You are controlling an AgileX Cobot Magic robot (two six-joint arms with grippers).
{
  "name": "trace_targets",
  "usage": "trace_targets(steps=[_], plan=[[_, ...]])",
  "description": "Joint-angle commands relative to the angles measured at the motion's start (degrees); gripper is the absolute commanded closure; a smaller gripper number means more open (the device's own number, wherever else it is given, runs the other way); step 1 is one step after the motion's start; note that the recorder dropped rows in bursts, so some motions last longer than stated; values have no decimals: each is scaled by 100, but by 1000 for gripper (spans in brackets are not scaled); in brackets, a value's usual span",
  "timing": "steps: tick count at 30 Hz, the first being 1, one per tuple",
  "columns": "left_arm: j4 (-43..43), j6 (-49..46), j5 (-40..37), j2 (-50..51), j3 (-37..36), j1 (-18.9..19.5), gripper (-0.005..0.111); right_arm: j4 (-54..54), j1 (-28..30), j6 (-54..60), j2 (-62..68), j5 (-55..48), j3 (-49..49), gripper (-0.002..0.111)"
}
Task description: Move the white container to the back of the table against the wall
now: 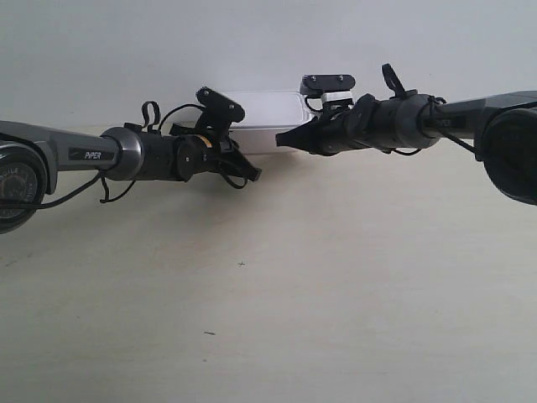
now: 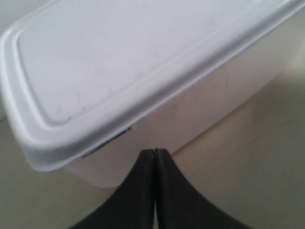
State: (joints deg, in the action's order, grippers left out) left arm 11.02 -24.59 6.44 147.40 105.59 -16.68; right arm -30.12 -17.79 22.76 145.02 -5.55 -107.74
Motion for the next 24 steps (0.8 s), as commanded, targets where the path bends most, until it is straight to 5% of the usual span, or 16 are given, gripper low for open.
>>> trace_targets(steps=[1, 24], plan=[[-36, 13, 248, -102, -8, 0, 107, -19, -24, -22, -19, 555, -63, 108], [-36, 13, 30, -102, -8, 0, 107, -28, -24, -9, -19, -64, -63, 108]])
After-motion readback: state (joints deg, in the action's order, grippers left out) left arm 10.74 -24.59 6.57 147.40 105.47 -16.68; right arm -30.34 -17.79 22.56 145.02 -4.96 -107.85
